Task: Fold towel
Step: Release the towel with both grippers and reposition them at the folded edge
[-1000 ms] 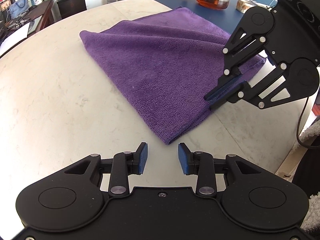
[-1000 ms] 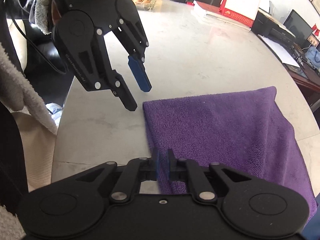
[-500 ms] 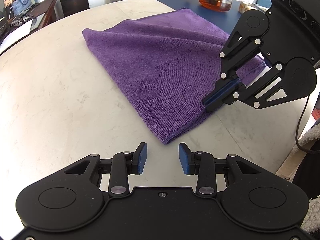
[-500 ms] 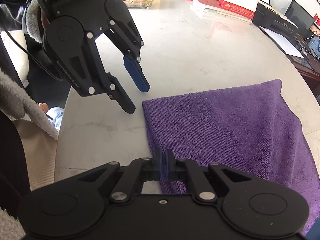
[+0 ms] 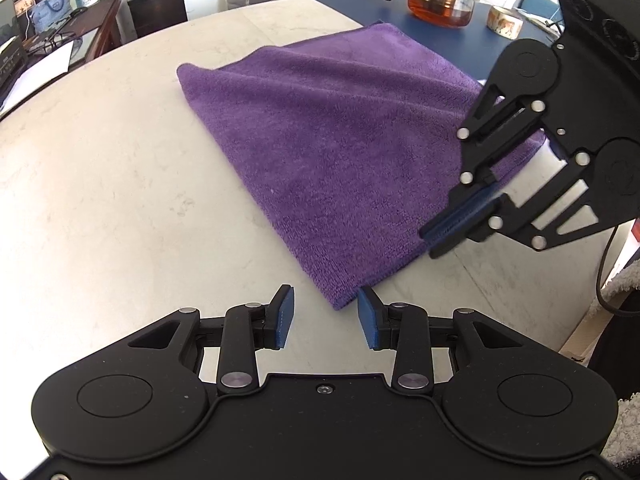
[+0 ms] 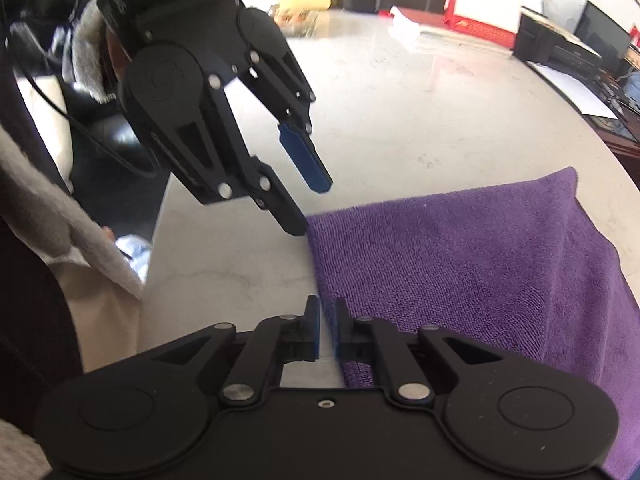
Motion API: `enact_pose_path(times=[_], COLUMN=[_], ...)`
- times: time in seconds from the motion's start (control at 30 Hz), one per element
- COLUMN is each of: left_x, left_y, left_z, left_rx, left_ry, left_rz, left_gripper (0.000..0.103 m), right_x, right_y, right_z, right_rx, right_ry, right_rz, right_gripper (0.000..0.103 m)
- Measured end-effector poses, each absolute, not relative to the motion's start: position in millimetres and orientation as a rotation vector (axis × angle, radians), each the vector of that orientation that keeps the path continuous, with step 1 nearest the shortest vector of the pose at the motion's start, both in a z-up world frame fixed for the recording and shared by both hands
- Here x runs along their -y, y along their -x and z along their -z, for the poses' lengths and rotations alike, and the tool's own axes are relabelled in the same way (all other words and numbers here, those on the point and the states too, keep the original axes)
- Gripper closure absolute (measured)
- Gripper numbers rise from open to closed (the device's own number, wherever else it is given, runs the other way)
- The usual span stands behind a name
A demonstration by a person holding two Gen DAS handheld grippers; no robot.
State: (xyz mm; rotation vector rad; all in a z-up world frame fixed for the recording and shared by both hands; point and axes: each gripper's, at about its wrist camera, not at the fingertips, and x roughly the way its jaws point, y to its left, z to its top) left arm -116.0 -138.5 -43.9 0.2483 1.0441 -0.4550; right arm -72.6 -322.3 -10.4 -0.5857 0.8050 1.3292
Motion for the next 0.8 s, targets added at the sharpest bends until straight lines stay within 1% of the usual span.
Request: enact_pose_path(times=[0.07,0.17,0.3,0.43,0.53,0.63,0.73,0.8], left_x=[139,143,166,192,198,198,198,200], left_y=[112,98,69,51,45,45,44,42], left_z=[37,27,32,47,60,66,67,66], left_rx=[-1.019,-0.977,-0.957,-0.98,-1.017,-1.043,-1.06,-1.078], left_ry=[-0.241,-0.2,-0.186,-0.209,-0.214,-0.223,-0.227,-0.239], left_rz=[0.451,0.46,0.495,0.541,0.564,0.567,0.568,0.568], left_gripper=[0.068,0.067,0.067,0.067,0.067,0.067,0.066,0.066], right_x=[340,371,410,428,435,446,466,474], right_y=[77,80,67,57,51,31,-12,-43], right_z=[-2,-6,12,34,39,22,11,12], right_rx=[-0.805,-0.844,-0.924,-1.0,-1.031,-0.981,-0.911,-0.874], right_ry=[0.491,0.386,0.318,0.288,0.253,0.218,0.156,0.177], right_rz=[-1.306,-1.176,-0.963,-0.877,-0.876,-0.855,-0.763,-0.694], right_gripper=[0.087,0.087,0.087,0.087,0.087,0.086,0.076,0.076])
